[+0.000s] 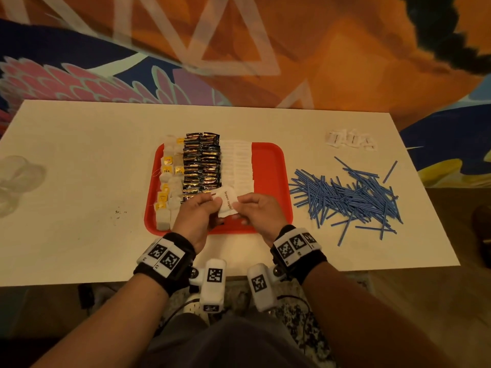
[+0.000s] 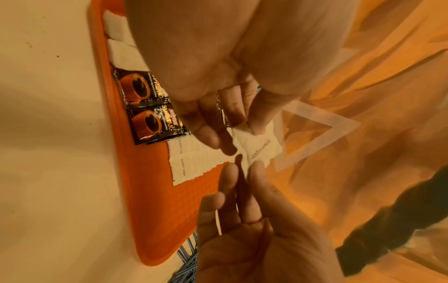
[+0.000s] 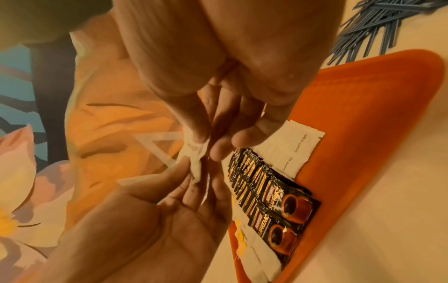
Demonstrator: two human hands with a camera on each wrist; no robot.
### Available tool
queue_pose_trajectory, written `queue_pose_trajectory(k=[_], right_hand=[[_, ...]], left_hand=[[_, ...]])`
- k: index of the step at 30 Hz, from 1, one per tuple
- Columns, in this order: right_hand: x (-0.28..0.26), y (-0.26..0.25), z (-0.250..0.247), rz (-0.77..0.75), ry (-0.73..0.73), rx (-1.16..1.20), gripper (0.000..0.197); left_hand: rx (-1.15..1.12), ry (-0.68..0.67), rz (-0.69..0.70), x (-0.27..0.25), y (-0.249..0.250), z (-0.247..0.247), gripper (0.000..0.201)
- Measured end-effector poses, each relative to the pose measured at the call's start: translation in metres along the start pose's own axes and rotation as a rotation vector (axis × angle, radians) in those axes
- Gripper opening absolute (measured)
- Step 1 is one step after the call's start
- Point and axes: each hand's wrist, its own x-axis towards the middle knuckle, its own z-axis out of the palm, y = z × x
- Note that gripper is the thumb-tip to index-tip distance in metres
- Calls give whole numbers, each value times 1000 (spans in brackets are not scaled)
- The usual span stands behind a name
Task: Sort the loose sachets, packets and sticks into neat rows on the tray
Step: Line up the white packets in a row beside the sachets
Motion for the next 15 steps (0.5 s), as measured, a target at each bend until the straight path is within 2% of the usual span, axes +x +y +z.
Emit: queue_pose_trajectory(k=[5, 7, 10, 12, 15], right_hand=[[8, -2, -5, -27, 4, -132, 20], [10, -2, -7, -69, -24, -265, 23], [14, 0, -9, -144, -41, -494, 16], [16, 5, -9, -134, -12, -479, 12], [13, 16, -5, -12, 3, -251, 13]], left_hand=[[8, -19, -60, 0, -1, 1, 15], [36, -35, -98, 2, 0, 2, 19], [85, -13, -134, 3, 1, 2, 13], [113, 43, -102, 7, -1, 3, 12], [117, 100, -48, 12, -5, 6, 12]])
